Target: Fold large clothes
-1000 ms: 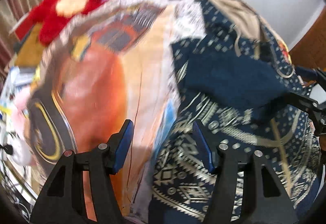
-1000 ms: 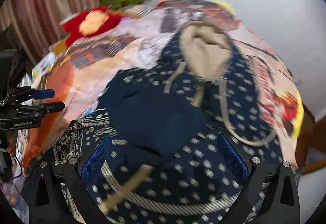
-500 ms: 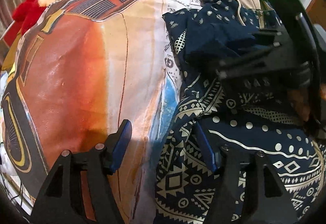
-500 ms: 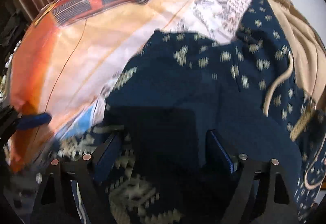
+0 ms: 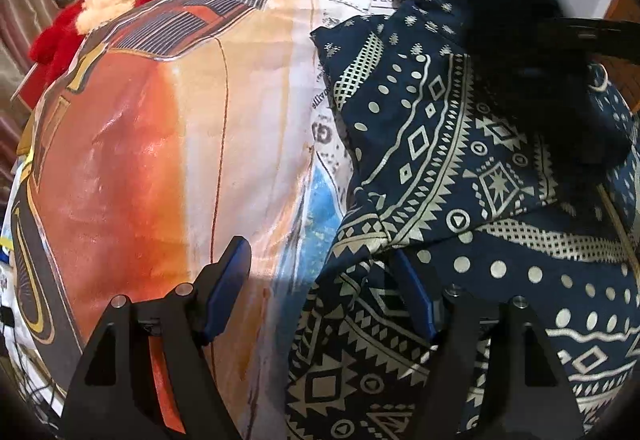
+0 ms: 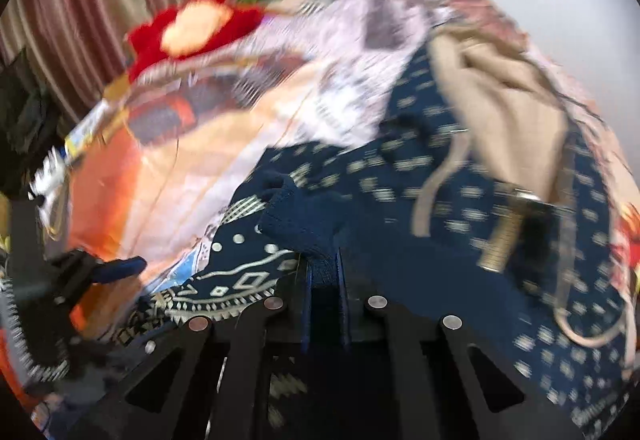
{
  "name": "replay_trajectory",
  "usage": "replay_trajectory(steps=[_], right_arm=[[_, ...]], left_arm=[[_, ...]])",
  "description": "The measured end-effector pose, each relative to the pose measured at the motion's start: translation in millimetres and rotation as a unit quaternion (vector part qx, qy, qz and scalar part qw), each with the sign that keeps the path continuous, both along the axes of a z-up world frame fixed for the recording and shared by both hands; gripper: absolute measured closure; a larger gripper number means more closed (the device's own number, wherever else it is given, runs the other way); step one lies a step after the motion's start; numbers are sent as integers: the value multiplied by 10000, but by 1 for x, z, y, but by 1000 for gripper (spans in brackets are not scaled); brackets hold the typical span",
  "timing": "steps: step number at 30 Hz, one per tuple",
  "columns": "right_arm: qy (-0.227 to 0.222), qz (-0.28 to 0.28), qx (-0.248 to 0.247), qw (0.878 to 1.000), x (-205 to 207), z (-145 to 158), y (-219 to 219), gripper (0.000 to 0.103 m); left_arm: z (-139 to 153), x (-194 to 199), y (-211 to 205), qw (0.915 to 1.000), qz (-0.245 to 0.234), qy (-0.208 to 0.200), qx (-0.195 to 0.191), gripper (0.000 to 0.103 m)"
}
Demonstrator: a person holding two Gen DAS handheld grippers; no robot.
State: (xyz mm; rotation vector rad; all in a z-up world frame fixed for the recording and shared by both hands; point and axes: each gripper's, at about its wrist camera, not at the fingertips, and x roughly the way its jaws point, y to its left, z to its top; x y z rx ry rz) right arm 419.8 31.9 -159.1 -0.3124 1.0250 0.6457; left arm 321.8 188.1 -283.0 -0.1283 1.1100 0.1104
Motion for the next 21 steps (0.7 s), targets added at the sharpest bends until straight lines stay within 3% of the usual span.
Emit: replay_trajectory(steps=[10, 15, 21], right_arm=[[-295, -1173, 765, 9897, -4, 71, -139, 95], [-284, -1670, 784, 9824, -9, 72, -197, 95], [-112, -2242, 427, 9735, -8, 44, -252, 95]], left_arm=[[18, 1, 22, 9940, 1077, -196, 5, 36], [13, 3, 15, 9927, 1149, -128, 343, 36], [7, 4, 3, 9912, 962, 16, 910, 36]])
